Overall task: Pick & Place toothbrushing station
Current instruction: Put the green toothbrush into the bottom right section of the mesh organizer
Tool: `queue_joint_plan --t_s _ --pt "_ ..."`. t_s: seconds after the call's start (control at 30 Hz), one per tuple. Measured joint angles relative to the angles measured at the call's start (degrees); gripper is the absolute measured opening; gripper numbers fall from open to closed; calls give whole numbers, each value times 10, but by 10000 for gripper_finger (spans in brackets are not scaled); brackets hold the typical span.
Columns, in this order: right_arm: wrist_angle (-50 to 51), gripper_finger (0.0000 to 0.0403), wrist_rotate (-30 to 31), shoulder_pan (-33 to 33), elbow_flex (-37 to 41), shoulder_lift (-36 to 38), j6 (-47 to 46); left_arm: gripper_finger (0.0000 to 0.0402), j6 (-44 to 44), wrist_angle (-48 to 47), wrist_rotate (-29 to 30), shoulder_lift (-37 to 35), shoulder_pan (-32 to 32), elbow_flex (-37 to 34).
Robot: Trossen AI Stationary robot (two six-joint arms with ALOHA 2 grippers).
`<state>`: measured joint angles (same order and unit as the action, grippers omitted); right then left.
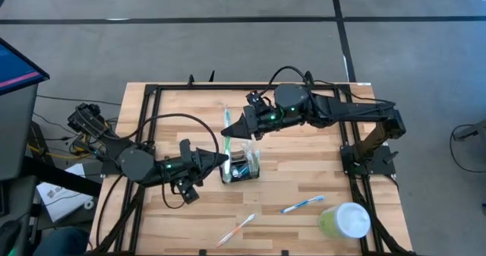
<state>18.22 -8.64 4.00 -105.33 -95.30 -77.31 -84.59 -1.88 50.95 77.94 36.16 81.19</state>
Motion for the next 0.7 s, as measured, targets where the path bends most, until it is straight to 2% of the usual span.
queue_joint_plan --t_s 0.1,0.27,0.33,0.43,0.5,0.57,0.7 --pt "-7 17 10 0 0 1 4 11 6 -5 -3 0 0 -1" --pt "-10 25 12 -2 0 1 12 33 14 -5 -3 0 0 -1" --pt "-13 17 13 -2 -1 1 23 49 50 -5 3 0 0 -1" --pt "-13 10 24 -2 -1 1 36 79 131 -5 10 1 0 -1" --pt "-12 14 26 -4 -1 1 36 102 173 -5 46 1 7 -1" --pt "-9 14 27 -5 -1 1 34 130 177 -4 88 1 18 -1" --pt "-1 10 28 -4 0 0 26 197 162 2 108 1 37 -1"
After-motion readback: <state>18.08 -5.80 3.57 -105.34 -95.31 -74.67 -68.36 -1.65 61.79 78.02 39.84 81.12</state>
